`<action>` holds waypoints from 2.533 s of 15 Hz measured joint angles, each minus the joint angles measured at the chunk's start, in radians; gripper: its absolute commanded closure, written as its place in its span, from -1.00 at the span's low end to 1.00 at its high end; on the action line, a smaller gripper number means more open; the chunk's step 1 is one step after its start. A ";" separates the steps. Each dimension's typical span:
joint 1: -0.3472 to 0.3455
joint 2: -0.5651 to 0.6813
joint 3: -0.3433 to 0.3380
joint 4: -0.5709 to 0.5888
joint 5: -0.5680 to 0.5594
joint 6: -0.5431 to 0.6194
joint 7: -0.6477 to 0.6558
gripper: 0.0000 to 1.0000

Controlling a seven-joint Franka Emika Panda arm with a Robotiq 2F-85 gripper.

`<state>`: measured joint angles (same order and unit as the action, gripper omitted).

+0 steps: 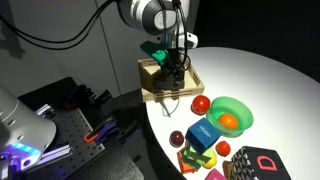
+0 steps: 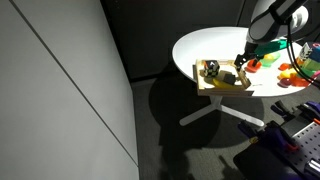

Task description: Put the grey, blue and yellow blocks in the box.

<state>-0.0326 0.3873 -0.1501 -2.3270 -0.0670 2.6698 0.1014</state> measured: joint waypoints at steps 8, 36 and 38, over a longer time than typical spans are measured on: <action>-0.059 -0.061 -0.001 0.009 0.035 -0.078 -0.009 -1.00; -0.236 -0.266 -0.134 0.035 -0.111 -0.354 -0.313 -1.00; -0.246 -0.266 -0.144 0.035 -0.126 -0.355 -0.331 -1.00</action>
<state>-0.2785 0.1213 -0.2945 -2.2921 -0.1928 2.3149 -0.2295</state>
